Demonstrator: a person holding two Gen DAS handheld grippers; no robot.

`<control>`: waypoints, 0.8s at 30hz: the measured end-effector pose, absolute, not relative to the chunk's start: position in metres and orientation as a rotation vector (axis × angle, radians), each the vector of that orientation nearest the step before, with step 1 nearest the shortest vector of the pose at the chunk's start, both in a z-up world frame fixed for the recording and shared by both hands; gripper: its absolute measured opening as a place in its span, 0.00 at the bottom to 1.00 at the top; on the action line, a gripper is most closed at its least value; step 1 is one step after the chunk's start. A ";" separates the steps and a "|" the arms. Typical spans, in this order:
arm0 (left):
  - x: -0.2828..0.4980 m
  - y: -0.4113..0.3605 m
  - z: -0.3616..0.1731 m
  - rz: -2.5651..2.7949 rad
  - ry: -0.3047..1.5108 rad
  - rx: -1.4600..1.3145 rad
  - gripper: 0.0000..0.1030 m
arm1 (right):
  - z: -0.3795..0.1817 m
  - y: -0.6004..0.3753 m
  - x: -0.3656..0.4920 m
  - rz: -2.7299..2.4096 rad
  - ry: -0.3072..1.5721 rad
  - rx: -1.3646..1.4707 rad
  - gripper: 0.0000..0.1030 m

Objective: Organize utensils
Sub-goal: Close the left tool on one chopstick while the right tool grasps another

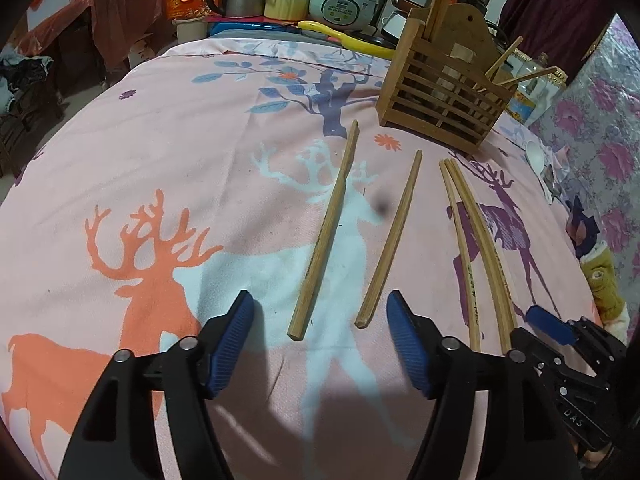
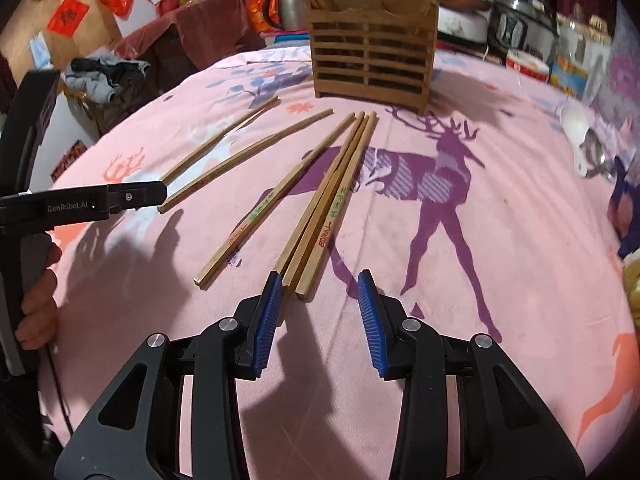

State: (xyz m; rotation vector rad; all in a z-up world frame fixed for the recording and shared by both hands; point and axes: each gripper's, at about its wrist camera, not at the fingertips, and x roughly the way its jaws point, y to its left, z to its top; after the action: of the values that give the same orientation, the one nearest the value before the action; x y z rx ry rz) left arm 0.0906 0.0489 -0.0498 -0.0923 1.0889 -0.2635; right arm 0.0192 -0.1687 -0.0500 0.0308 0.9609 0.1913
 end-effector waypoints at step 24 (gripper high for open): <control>0.086 0.046 -0.049 -0.235 1.078 -0.030 0.37 | -0.056 -0.191 0.028 0.103 0.988 0.110 0.07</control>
State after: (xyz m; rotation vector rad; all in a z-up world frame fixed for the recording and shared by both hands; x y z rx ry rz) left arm 0.0864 0.0463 -0.0494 -0.0302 1.0778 -0.2354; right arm 0.0283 -0.1909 -0.0563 0.1100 0.9878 0.1032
